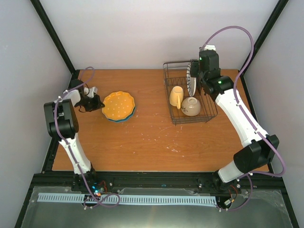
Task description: Load the mixed dishes into the dish rack
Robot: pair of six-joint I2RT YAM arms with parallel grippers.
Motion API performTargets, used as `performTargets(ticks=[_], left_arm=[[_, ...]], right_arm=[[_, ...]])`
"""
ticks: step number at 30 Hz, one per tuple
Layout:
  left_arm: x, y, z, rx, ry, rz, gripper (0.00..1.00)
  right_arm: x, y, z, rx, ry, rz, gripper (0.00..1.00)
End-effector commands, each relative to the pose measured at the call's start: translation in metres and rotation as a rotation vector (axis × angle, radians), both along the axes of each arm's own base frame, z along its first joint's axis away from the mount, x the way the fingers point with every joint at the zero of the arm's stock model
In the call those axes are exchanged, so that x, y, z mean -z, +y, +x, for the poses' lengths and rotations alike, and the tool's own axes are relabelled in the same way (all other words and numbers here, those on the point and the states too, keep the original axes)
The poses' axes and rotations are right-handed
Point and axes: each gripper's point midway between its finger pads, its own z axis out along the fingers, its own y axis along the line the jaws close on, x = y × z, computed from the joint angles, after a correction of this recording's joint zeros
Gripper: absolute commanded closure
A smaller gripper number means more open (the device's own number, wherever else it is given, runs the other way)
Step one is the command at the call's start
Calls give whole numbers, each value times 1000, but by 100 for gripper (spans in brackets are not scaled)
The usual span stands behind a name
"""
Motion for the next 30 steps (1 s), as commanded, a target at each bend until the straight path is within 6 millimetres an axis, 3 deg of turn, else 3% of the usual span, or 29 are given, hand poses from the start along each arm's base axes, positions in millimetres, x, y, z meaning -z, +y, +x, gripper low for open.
performTargets(ticks=[1,6,11,20,24,30], left_arm=[[-35,-3,13,27,-76,-11,99],[-72,-1,19,24,-153,12,99],[-101,-1,21,25,-210,22,99],[-161,-18,18,45,-334,-66,99],[-185,-24,12,45,-380,-103,99],[-213,-29,1,43,-430,-117,99]], right_arm=[[-2,21,2,-109,0,31,42],[11,78,3,-383,45,127,49],[24,139,-4,-626,109,195,45],[80,247,-32,-1049,439,401,36],[89,276,-43,-1130,509,439,29],[109,293,-45,-1158,595,504,26]])
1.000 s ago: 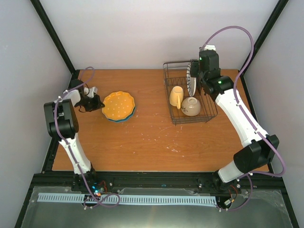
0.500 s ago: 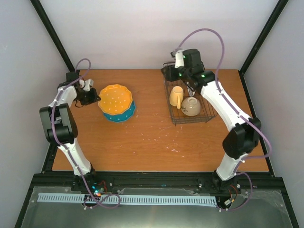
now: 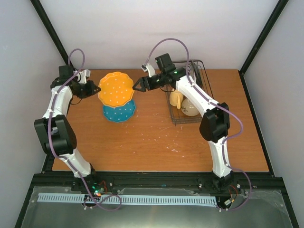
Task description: Load the mixed dishes into the dish rack
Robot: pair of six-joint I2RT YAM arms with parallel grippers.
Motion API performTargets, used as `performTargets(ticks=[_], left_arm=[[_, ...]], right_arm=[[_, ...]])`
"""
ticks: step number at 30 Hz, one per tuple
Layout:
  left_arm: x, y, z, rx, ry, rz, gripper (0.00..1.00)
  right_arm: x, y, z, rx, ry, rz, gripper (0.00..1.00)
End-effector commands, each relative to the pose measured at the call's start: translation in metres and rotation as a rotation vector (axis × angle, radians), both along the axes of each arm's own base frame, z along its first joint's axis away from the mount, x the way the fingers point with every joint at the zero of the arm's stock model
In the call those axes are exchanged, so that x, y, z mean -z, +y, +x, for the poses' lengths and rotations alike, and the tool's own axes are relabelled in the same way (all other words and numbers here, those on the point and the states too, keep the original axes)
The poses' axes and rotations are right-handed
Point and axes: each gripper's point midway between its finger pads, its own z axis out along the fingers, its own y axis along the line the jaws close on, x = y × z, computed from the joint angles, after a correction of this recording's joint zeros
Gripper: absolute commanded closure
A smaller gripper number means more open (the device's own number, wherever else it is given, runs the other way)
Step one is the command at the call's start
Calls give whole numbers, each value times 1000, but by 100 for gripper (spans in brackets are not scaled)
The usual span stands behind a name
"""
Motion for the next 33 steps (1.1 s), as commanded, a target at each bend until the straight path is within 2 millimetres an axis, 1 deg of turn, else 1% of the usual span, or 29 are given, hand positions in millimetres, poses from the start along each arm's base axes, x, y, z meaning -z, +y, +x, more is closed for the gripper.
performTargets(ticks=[1,5,7,9,14,17,19,20,21,22,23,24,27,28,29,30,31,32,33], left_arm=[[-73,-17,-2,40,-169,-94,99],[-79,-19,-7,38,-182,-103,99],[-81,-21,-10,38,-187,-112,99],[-82,-23,-12,41,-192,-123,99],[-86,-27,-17,41,-205,-144,99],[-89,-29,-20,41,-214,-162,99],[-89,-31,-21,40,-217,-174,99],[-90,-32,-22,39,-220,-180,99],[-91,-33,-22,40,-222,-185,99],[-91,-33,-23,40,-223,-187,99],[-90,-34,-23,40,-223,-188,99],[-90,-34,-23,39,-224,-188,99],[-88,-34,-24,36,-222,-186,99],[-87,-33,-24,33,-219,-183,97],[-86,-32,-23,29,-217,-178,91],[-84,-31,-23,22,-212,-166,76],[-83,-28,-23,10,-210,-147,53],[-81,-23,-21,-12,-206,-117,9],[-81,-18,-20,-32,-206,-84,1]], right_arm=[[-7,10,-11,-57,85,62,25],[-5,16,-7,-56,104,80,24],[-11,21,-5,-60,94,93,24],[-12,27,-4,-66,98,105,24],[-19,52,-6,-105,129,175,24],[-19,73,-15,-160,167,226,26],[-21,86,-24,-200,193,255,34],[-21,91,-28,-222,207,269,42],[-24,96,-33,-246,212,289,55],[-26,99,-37,-261,226,301,71],[-28,101,-39,-266,228,306,91],[-31,101,-39,-261,221,307,96],[-44,97,-37,-242,172,308,97],[-49,95,-35,-228,154,305,97],[-54,91,-32,-206,136,300,97],[-59,86,-27,-173,119,291,97],[-69,80,-22,-137,90,287,97],[-75,72,-16,-96,69,276,97],[-84,62,-9,-54,41,269,97]])
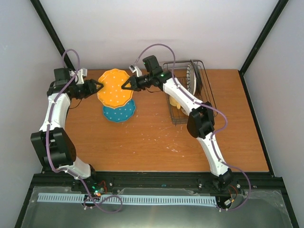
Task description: Load the mixed dishes into the dish rack
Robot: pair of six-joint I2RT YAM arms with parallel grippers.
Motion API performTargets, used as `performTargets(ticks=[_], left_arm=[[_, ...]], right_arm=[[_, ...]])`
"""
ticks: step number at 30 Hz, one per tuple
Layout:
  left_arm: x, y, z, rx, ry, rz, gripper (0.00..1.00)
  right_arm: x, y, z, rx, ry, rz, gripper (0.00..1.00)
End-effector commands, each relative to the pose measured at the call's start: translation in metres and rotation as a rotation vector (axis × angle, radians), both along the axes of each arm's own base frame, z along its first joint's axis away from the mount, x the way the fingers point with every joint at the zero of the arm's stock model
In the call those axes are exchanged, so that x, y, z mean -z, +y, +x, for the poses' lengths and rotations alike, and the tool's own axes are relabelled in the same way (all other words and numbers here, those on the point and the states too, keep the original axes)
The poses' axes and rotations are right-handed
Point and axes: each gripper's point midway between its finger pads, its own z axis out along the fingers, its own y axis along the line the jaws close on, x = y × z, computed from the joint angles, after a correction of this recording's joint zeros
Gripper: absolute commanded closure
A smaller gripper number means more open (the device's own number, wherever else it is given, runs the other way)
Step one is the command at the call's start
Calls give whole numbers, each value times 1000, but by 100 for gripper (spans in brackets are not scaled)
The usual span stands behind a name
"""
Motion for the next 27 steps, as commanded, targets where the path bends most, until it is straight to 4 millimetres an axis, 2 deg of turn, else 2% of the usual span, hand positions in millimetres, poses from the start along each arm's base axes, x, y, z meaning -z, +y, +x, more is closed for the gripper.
performTargets(ticks=[1,4,8,12,14,18,27], left_arm=[[-37,5,4,-42,-90,54,0],[-43,21,5,-107,-106,148,0],[-44,34,3,-164,-115,225,0],[-34,36,2,-167,-96,235,0],[-27,35,2,-161,-80,228,0],[-22,33,2,-155,-77,220,0],[-14,36,2,-159,-62,235,0]], right_arm=[[-98,-25,1,109,-236,49,97],[-127,-71,25,287,-329,-26,97],[-155,-157,53,587,-470,-225,97],[-154,-234,65,823,-572,-491,97],[-149,-260,66,887,-598,-602,97],[-134,-285,69,926,-629,-760,97],[-105,-311,83,946,-692,-1001,97]])
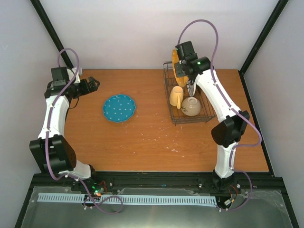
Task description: Load the mixed dishes into the dish rack
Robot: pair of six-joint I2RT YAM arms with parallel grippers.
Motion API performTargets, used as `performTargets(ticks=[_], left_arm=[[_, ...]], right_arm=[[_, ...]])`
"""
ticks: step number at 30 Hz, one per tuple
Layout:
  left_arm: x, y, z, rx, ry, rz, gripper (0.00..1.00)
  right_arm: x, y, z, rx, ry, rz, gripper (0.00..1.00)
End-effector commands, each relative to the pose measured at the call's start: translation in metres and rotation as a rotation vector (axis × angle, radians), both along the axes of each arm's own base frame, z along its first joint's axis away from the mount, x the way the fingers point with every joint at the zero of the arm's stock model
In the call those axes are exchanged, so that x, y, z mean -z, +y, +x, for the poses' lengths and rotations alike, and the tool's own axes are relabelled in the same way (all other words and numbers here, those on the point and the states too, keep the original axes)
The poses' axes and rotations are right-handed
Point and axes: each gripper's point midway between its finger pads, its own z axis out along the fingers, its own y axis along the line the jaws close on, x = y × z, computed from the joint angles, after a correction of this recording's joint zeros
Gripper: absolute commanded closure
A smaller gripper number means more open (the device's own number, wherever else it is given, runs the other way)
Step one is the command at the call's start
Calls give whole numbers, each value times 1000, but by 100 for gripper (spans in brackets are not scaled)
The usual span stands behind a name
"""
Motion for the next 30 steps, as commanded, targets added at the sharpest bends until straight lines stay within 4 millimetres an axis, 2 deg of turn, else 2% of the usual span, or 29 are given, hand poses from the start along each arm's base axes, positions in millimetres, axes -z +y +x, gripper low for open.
performTargets(ticks=[1,3,5,13,25,30], left_arm=[[1,3,2,4,-11,31,0],[3,4,2,3,-8,33,0],[3,4,3,4,-7,35,0],[8,4,4,8,1,35,0],[21,9,3,-5,33,64,0],[24,12,8,-7,40,72,0]], right_arm=[[-26,-19,12,78,-122,-99,97],[-24,-24,14,98,-126,-124,97],[-12,-27,15,110,-106,-159,97],[13,-36,23,150,-76,-247,97],[42,-30,43,162,-42,-260,97],[53,-35,49,173,-25,-269,97]])
